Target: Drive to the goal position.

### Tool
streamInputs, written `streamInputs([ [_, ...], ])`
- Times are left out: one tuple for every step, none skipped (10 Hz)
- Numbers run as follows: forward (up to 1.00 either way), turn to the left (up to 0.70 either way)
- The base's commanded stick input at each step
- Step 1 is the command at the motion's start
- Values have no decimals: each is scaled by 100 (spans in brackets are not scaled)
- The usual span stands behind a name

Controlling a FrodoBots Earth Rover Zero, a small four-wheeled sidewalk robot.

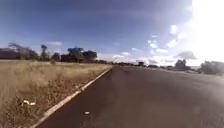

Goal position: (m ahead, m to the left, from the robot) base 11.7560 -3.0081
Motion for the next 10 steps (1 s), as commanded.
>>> streamInputs([
  [50,0],
  [50,0],
  [50,0],
  [50,0],
  [50,0],
  [50,0],
  [50,0],
  [50,0],
  [50,-9],
  [50,-30],
])
